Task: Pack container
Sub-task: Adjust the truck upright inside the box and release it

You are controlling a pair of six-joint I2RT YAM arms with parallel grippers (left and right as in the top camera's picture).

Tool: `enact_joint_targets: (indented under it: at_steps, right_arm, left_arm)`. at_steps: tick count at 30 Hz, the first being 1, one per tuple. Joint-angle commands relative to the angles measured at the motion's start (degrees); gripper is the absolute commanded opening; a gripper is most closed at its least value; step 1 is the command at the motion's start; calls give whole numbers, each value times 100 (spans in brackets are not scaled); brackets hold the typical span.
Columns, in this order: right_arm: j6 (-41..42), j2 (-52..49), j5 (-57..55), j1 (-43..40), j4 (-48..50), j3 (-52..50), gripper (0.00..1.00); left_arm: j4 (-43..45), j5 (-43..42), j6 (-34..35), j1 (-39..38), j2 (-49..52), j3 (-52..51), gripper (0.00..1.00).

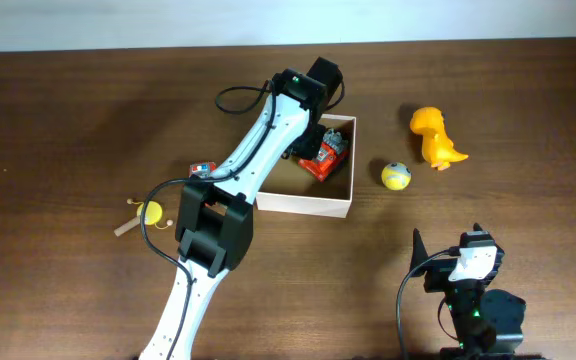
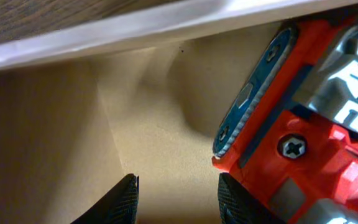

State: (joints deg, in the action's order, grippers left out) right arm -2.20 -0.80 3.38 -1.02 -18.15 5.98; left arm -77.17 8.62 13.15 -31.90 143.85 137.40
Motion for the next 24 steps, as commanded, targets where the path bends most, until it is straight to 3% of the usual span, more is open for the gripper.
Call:
enact_joint_targets:
  at_steps: [1, 24]
  right_arm:
    - [-39, 59, 72, 26, -2, -42, 99]
    - [-37, 59, 72, 26, -2, -42, 99]
  left_arm:
    - [-44, -26, 50, -48, 37, 96, 43]
    - [39, 92, 46, -597, 37, 96, 44]
